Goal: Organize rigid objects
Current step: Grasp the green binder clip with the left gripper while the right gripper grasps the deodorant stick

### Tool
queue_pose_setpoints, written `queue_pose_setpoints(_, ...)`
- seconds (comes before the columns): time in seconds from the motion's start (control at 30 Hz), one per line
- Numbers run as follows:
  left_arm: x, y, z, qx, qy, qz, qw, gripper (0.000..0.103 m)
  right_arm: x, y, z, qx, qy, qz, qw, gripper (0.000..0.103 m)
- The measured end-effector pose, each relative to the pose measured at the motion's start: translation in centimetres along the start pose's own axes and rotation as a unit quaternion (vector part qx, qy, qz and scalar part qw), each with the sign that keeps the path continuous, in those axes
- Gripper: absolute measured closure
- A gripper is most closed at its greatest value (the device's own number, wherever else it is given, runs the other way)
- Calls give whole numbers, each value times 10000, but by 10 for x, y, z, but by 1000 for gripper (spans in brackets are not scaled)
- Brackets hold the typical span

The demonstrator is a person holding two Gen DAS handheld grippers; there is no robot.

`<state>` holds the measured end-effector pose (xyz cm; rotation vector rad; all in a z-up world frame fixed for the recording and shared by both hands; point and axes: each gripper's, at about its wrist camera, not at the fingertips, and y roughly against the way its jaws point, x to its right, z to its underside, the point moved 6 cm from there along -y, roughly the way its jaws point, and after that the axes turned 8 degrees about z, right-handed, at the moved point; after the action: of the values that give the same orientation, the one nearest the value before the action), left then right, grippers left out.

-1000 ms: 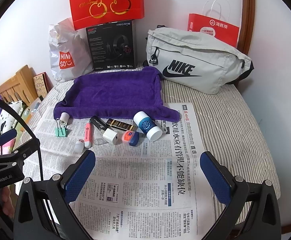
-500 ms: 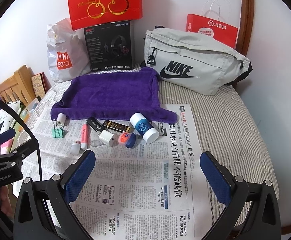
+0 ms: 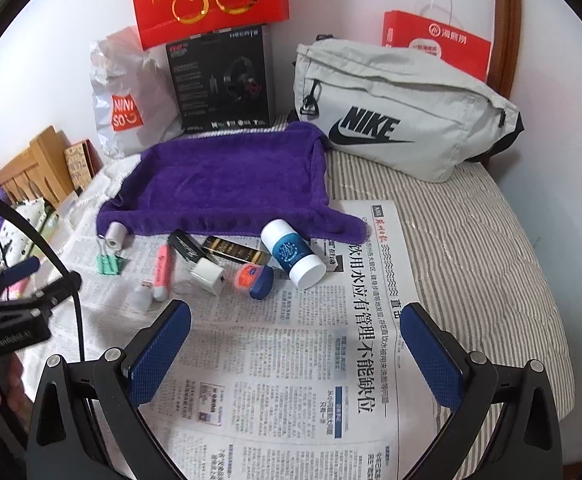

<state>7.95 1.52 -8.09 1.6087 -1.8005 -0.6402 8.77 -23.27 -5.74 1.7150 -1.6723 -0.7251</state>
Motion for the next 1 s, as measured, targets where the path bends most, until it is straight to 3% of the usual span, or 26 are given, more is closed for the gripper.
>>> queue_pose_setpoints(0.37, -40, -55, 4, -287, 246, -323, 9988, 0, -4, -42, -3, -116, 45, 88, 9999, 0)
queue_pose_setpoints(0.77, -62, -85, 1, -404, 186, -549, 9975, 3, 2, -73, -3, -319, -138, -16, 9994, 0)
queue_pose_setpoints(0.87, -64, -92, 2, -403, 176, -581, 9973, 10, 3, -72, -3, -358, -449, -488, 9972, 0)
queue_pose_setpoints(1.0, -68, -99, 6, -468, 205, -577, 9970, 26, 3, -73, -5, -300, -509, -429, 9973, 0)
